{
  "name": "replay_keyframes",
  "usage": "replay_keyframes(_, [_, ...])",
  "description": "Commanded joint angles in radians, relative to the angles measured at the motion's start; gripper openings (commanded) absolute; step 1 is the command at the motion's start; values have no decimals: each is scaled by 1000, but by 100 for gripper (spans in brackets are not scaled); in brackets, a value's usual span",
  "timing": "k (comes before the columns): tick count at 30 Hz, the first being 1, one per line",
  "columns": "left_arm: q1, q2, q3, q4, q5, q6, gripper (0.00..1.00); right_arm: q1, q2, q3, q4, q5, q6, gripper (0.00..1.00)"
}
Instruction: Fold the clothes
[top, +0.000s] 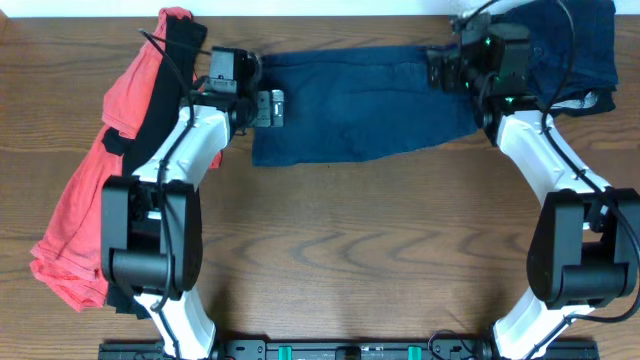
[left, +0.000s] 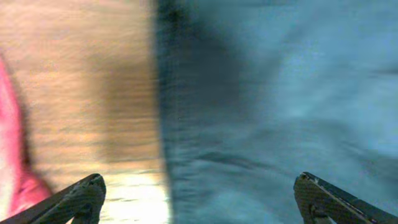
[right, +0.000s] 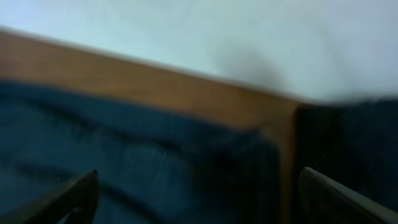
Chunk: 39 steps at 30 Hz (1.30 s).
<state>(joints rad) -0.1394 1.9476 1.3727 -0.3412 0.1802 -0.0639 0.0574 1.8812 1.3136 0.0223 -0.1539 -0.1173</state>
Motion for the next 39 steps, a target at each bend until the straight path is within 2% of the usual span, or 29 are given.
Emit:
replay_keyframes(1, [-2,7,-2,-10,192,116,98,-13,11,-2,-34,-108,-19,99])
replay_keyframes(6, [-2,29,-2,-42,292,192,98,-11,11,-2,-68,-166,-15,99])
replay_keyframes(27, [-1,75,-2,-174,291,207,98,-10,11,-2,-79,-195,34,99])
replay_keyframes(33, [2,75,-2,-227,161,263,98,-10,11,-2,-101,-195,34,99])
replay_keyframes(39, [27,75,-3,-262,139,277,98,-10,11,-2,-117,-195,34,99])
